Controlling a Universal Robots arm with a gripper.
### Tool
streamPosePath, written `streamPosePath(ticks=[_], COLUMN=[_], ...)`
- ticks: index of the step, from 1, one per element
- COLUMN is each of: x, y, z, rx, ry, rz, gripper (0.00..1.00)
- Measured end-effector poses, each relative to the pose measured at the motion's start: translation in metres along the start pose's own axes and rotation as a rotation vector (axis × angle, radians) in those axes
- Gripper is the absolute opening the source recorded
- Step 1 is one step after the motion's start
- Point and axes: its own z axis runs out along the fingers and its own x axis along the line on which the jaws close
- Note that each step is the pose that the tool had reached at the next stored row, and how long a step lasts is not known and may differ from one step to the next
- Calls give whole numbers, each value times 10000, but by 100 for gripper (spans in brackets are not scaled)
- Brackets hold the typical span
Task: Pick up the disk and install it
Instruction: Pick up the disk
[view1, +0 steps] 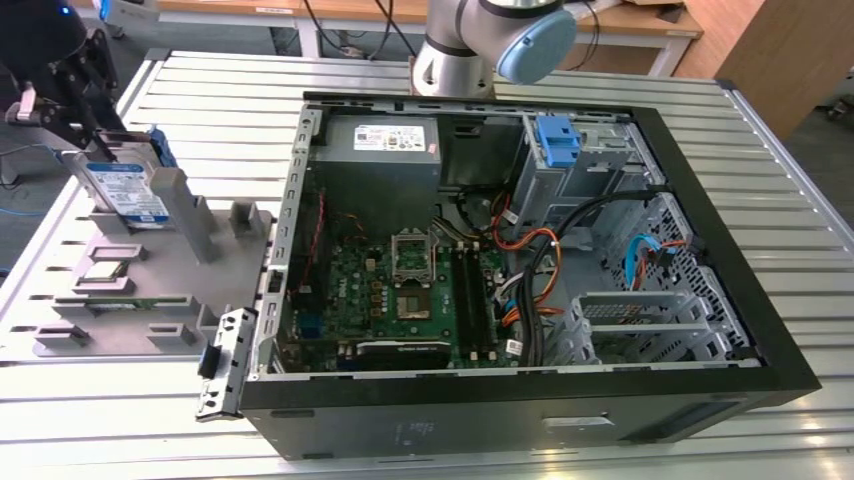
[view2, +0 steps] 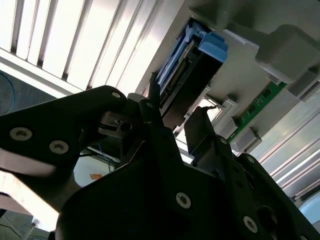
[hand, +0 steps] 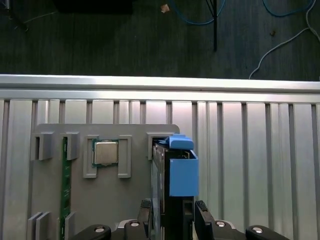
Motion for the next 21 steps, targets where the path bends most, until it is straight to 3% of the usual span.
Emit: streamPosePath(ticks=[9, 10, 12, 13, 21], x=[7, 7, 7, 7, 8], y=[-4, -3, -3, -4, -4], z=[86, 88, 90, 90, 91], rx=[25, 22, 22, 21, 21], ry=[18, 2, -119, -145, -145], rz=[-532, -570, -619, -624, -627], gripper=[47, 47, 47, 47, 47])
